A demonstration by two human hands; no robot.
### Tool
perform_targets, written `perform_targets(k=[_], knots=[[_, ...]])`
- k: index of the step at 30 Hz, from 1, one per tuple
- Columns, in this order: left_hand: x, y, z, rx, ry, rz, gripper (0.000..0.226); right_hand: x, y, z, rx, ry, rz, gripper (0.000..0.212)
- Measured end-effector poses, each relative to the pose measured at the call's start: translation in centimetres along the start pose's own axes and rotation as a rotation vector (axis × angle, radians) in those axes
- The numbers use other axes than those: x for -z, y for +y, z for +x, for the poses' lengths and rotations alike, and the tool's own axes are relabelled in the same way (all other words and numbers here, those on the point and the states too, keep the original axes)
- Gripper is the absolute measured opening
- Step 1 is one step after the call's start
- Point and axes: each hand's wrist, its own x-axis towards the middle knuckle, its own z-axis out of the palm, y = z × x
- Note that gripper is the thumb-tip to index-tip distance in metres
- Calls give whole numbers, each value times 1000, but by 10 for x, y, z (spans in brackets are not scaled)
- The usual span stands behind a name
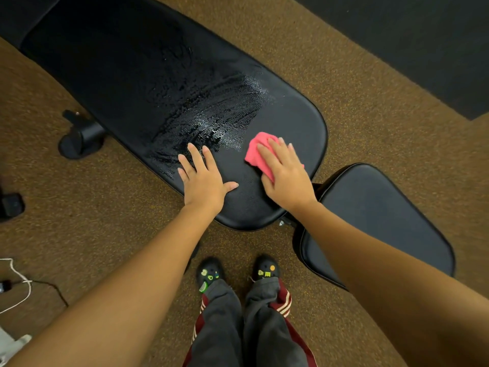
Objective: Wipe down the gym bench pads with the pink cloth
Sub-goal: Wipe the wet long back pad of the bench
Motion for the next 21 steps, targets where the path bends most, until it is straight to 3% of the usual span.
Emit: perform_targets(k=[4,6,13,16,21], knots=[[0,-1,-1,-14,14,19,99,7,-1,25,-307,80,43,56],[-1,-1,0,-13,17,18,99,5,-12,34,-312,87,83,59],[-2,-2,-2,-16,14,2,100,-11,-33,-3,-35,-52,151,52],[1,-5,-3,-32,0,-27,99,-9,-34,-15,-92,-60,187,51],[12,-20,-12,-77,17,-95,84,11,-55,-10,-365,38,452,51]])
